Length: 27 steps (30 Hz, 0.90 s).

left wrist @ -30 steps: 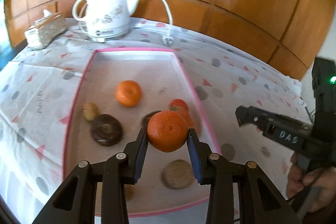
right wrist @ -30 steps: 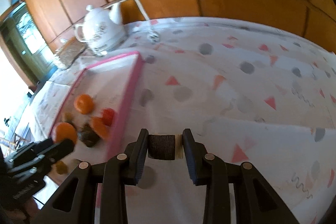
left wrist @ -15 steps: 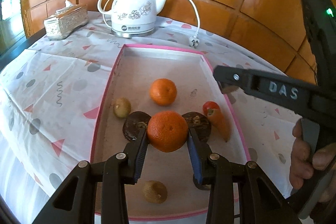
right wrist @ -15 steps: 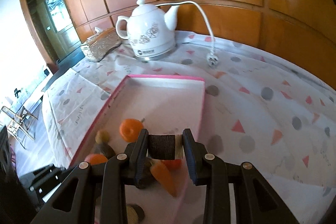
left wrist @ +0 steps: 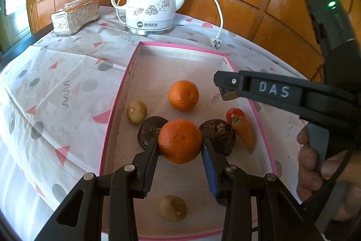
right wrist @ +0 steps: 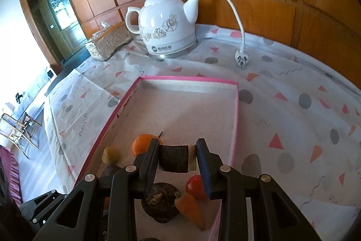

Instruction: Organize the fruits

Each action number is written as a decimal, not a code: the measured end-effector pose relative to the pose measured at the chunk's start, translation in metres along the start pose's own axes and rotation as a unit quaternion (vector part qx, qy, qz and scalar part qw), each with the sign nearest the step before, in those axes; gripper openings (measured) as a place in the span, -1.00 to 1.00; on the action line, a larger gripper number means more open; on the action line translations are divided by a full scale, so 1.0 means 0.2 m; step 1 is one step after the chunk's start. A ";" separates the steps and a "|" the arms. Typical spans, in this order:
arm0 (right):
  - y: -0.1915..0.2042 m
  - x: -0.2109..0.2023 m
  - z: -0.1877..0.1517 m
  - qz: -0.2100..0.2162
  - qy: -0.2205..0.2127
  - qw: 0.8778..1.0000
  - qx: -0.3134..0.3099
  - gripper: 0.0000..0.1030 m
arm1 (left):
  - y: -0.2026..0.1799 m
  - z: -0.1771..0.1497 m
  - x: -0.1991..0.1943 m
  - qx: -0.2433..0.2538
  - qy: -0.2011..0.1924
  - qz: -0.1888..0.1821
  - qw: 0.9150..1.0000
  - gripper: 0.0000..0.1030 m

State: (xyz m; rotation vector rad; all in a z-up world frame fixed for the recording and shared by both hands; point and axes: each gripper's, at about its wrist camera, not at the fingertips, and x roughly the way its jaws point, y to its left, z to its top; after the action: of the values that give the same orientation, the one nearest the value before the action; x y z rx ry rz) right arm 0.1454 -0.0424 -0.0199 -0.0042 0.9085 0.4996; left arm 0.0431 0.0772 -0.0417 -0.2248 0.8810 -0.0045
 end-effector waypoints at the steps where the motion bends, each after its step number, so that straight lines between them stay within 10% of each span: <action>1: 0.00 0.01 -0.01 -0.001 0.002 1.000 0.001 -0.35 | 0.00 0.00 0.00 -0.001 0.000 0.000 1.000 -0.22; 27: 0.03 -0.14 -0.09 -0.016 -0.027 1.000 0.002 -0.07 | 0.04 0.01 -0.15 -0.014 -0.054 0.029 0.998 0.26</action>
State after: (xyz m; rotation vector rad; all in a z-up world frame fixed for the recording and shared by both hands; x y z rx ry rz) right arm 0.1151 -0.0521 -0.0083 -0.0024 0.8559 0.4663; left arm 0.0248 0.0879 -0.0203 -0.2236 0.7792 0.0742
